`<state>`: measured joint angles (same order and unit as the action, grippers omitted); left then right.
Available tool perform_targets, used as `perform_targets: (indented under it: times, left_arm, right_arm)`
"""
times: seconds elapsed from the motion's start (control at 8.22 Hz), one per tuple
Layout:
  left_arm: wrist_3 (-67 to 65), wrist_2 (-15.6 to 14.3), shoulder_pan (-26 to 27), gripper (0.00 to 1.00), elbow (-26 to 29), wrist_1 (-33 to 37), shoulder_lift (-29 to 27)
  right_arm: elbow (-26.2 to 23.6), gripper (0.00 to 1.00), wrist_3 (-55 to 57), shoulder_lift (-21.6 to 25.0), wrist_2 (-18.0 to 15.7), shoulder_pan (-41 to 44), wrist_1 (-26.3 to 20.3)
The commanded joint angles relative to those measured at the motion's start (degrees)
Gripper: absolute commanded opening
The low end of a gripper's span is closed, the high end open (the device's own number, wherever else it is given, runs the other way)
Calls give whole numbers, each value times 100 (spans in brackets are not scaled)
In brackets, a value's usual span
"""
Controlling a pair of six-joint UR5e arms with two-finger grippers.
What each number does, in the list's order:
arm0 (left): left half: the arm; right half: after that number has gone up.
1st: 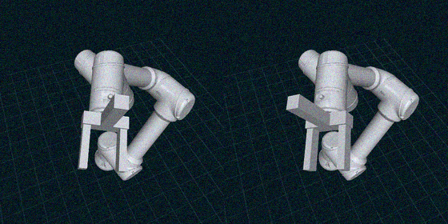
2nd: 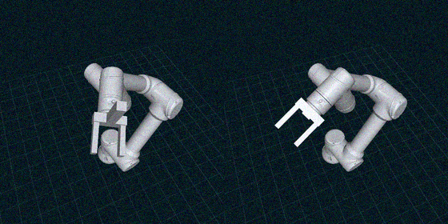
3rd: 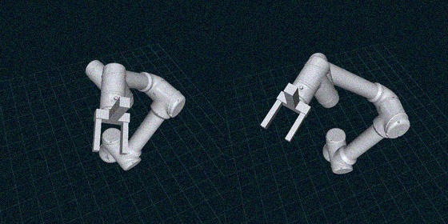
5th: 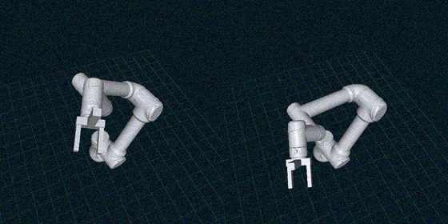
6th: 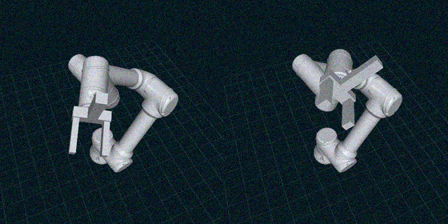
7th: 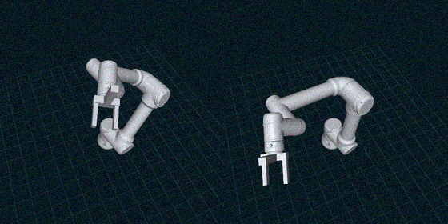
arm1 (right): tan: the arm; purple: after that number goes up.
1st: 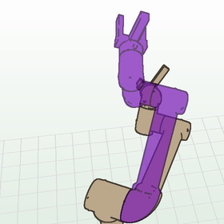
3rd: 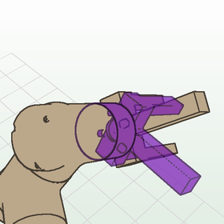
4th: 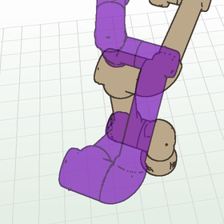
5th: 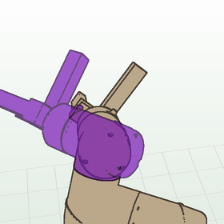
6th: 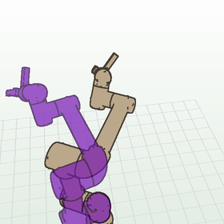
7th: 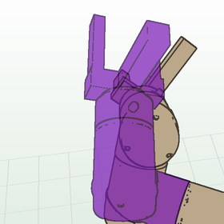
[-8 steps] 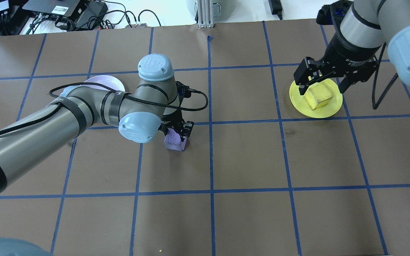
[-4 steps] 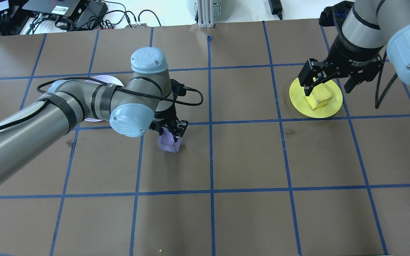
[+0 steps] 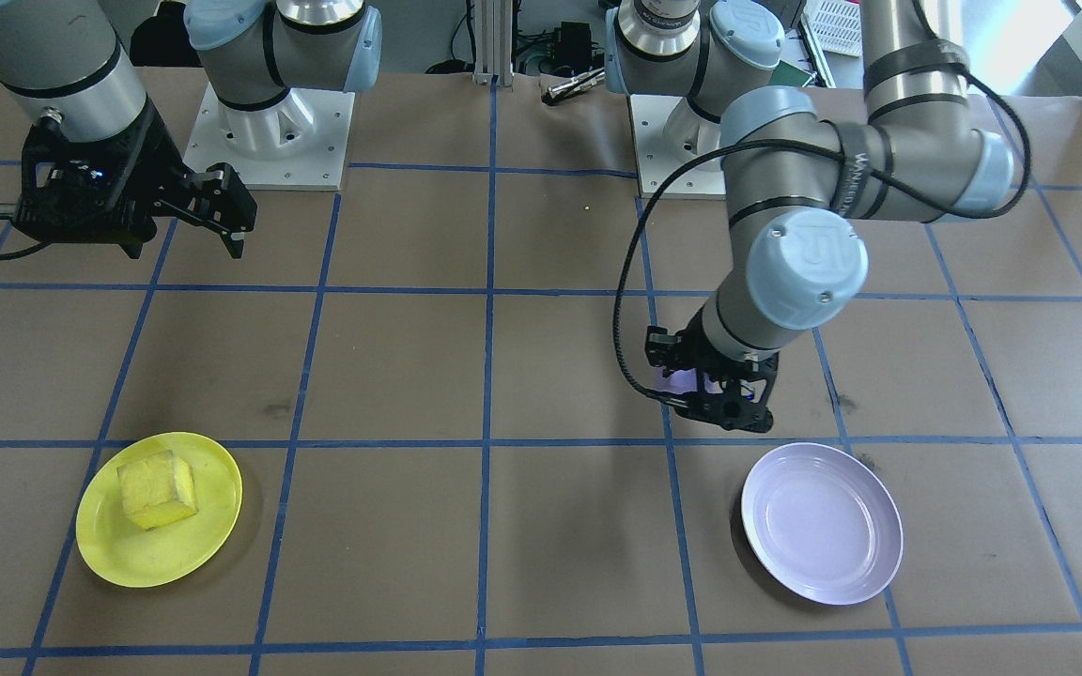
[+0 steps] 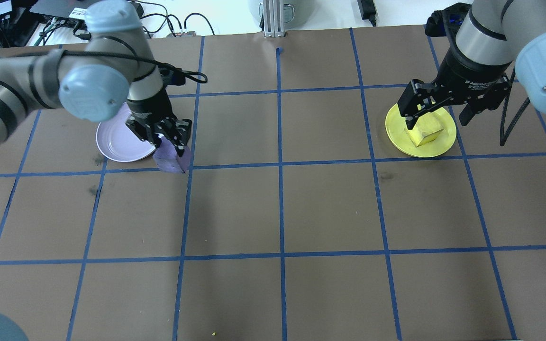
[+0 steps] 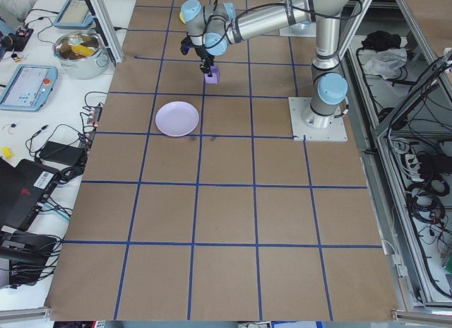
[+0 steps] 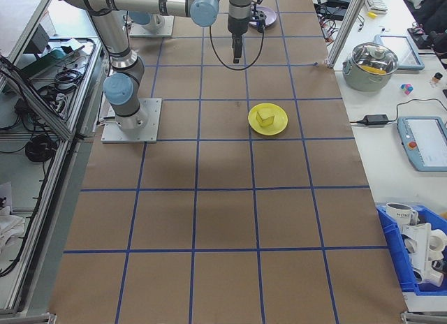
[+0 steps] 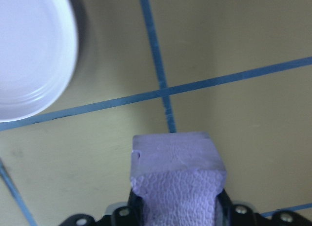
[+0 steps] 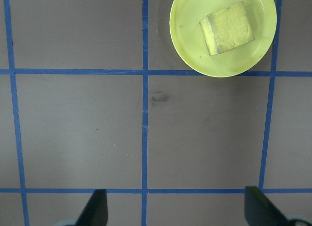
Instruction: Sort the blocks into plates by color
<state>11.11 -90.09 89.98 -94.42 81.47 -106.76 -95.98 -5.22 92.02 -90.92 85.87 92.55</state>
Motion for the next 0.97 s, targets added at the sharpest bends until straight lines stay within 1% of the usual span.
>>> perform_targets:
  times: [0.0, 0.12, 0.24, 0.36, 0.73, 0.85]
  left_arm:
    - [374, -531, -935, 9, 958, 659, -212]
    - [444, -683, -1086, 10, 1117, 607, -449]
    - [540, -694, -1288, 10, 1336, 607, -703]
    - [637, -685, -1394, 10, 1434, 493, -1002]
    - [638, -632, -1395, 10, 1443, -77, -1460]
    - [647, -615, -1395, 10, 1444, -79, -1531]
  right_arm:
    - [-8, 100, 3, -9, -5, 0, -8]
    - [-8, 100, 3, 0, -5, 0, 0]
    - [-8, 100, 3, 0, 4, 0, 0]
    - [-8, 100, 3, 0, 4, 0, 44]
    - [-8, 100, 12, -9, -5, 0, 53]
    - [0, 100, 12, 0, -5, 0, 53]
